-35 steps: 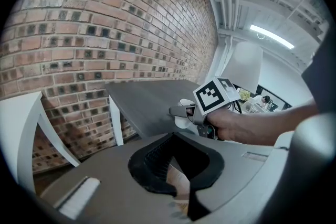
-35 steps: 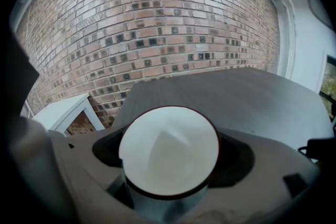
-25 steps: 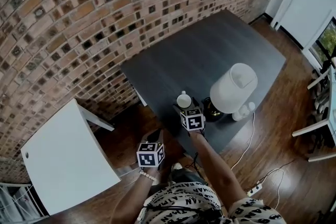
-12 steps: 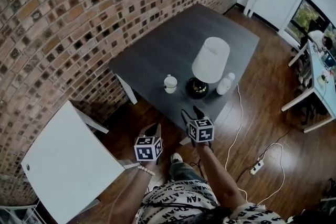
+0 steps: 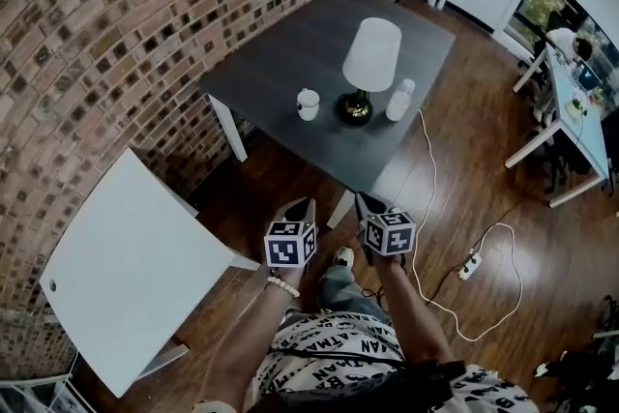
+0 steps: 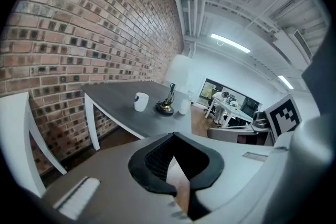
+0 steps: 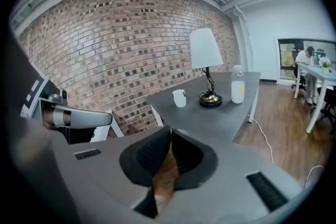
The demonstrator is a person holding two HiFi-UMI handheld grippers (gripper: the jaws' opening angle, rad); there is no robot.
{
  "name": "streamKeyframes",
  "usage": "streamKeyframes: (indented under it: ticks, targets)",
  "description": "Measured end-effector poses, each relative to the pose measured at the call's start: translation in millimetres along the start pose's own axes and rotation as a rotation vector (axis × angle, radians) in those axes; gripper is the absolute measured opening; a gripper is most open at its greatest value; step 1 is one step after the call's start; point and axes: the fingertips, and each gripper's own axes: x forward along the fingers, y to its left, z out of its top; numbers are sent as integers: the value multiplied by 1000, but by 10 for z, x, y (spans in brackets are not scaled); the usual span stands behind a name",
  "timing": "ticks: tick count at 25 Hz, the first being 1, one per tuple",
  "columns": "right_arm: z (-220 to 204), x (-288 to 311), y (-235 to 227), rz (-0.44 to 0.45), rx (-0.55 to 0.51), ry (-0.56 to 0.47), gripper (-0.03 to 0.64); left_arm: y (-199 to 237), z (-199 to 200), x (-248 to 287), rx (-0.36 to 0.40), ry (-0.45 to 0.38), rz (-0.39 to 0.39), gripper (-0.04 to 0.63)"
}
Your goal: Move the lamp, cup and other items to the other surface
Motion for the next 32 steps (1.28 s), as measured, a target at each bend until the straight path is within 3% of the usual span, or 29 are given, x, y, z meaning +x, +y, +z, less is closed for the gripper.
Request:
streamKeyframes:
  ticks: [9,24,32]
  targets:
    - [-368,-494,-166,-45,65,20,3,-376,-164,-159,29,10,-42,3]
    - [53,-405,-693,-30,26,-20,3,-606,276,332,44,-31,-33,3]
    - [90,-427,-851,-38,36,-23,3,-707,263,464,36,-19,-42,3]
